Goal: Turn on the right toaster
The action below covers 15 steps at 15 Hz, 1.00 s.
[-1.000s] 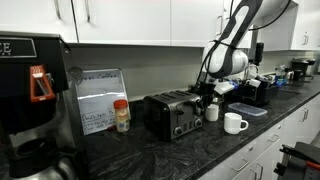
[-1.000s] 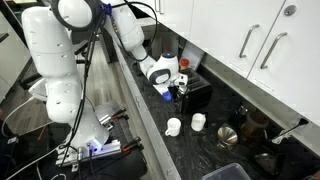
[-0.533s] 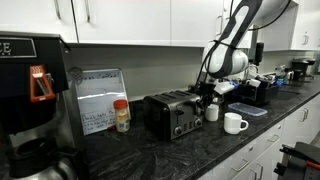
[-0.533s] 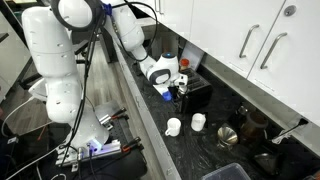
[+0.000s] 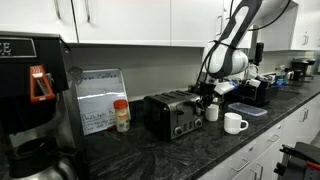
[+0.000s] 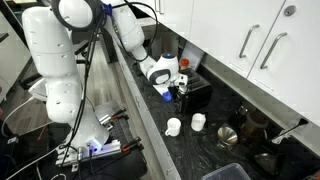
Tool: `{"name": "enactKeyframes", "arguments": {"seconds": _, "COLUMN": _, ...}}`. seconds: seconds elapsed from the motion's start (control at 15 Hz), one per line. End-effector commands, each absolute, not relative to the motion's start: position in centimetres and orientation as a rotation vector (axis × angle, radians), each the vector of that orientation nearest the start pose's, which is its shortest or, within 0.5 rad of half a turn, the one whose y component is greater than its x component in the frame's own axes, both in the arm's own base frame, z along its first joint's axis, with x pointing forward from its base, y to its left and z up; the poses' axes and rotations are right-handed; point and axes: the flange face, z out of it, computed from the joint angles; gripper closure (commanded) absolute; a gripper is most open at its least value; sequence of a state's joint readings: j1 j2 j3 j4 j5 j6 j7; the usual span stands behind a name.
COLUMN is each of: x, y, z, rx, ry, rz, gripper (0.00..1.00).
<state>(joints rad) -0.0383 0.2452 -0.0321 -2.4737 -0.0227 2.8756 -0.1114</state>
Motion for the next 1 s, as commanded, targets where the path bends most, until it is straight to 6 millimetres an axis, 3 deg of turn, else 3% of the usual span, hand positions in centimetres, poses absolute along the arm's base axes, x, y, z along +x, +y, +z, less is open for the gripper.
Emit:
{"name": "enactKeyframes", "arguments": {"seconds": 0.0, "x": 48.41, "y": -3.67, "z": 18.61, "rx": -3.152, "ry": -0.124, "rz": -0.181, "gripper": 1.0}}
{"name": "enactKeyframes", "arguments": {"seconds": 0.93, "x": 47.93, "y": -3.75, "z": 18.0, "rx": -3.149, "ry": -0.145, "rz": -0.167, "gripper": 1.0}}
